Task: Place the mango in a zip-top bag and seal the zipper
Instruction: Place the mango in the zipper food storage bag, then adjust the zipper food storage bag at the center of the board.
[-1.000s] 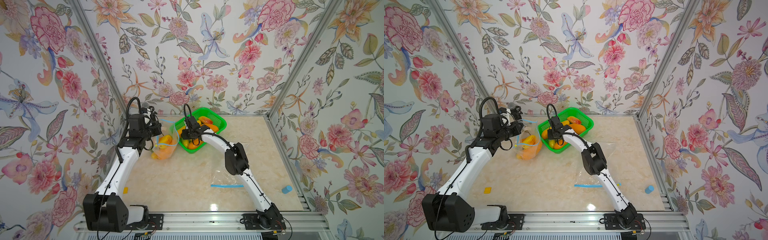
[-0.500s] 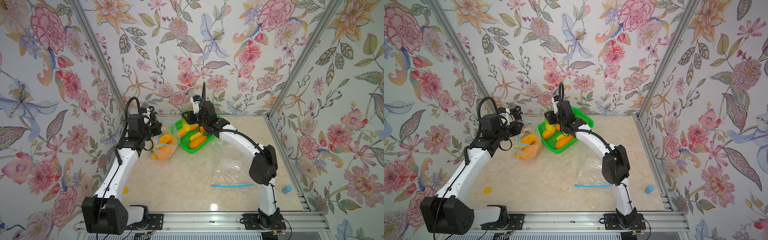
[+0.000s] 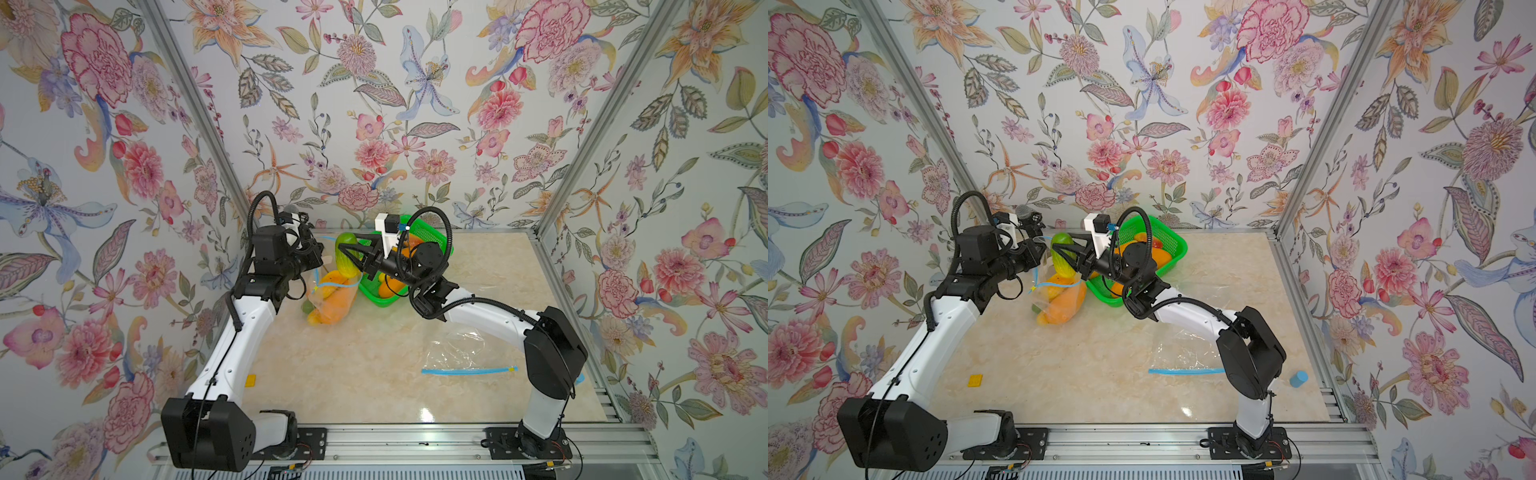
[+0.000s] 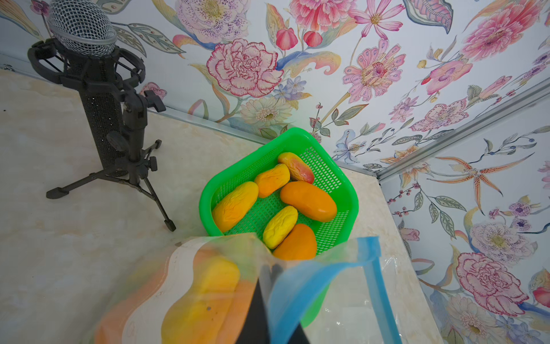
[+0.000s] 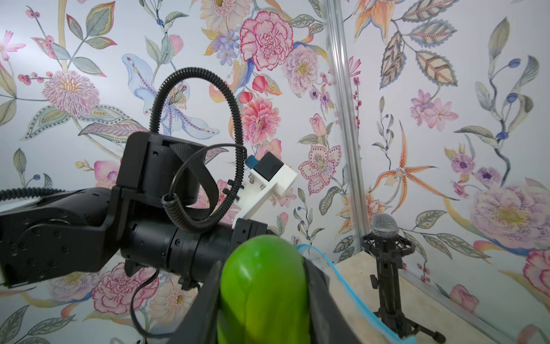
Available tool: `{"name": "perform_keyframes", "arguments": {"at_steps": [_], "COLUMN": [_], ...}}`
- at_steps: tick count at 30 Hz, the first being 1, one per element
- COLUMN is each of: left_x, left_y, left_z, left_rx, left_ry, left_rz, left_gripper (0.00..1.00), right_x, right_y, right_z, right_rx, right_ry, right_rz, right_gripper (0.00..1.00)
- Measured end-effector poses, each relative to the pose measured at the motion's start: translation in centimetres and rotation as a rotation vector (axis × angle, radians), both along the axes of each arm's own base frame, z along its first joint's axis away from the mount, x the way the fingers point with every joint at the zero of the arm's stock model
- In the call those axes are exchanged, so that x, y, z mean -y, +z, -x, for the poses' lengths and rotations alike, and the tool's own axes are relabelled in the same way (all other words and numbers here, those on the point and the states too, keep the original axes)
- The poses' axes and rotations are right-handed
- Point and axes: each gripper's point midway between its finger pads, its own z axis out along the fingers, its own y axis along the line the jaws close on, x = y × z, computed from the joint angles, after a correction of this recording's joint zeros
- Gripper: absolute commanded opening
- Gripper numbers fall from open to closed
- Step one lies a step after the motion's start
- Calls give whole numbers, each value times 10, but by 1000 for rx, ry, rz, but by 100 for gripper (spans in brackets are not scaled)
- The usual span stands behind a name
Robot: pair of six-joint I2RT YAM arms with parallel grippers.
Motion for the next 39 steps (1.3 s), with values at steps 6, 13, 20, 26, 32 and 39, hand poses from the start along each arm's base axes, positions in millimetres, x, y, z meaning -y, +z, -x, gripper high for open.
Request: {"name": "perform_keyframes", "arguments": {"at_steps": [6,13,20,26,32,39], "left_x": [1,3,27,37,92,133], "left_y": [3,5,16,46,61,43], "left_z": [2,4,20,56,85,99], "left_rx": [6,12,23,113,173,146], "left_ry": [-1,-12,-104,-182,-385,-544], "left_rz": [4,6,-58,-145,-191,-198], "left_gripper": [0,0,0,0,0,0], "right_x": [-15,6,83,121,128,133], "right_y": [-47,-33,24,27,-27,-68], "right_z": [-16,-21,12,57,71,82], "right_rx": [-30,10,248,571,649,637], "right_ry": [-6,-16,-74,-92,-8,57], "right_rz": [83,117,227,413,558,625], "right_gripper": [75,86,98,100,99,88]}}
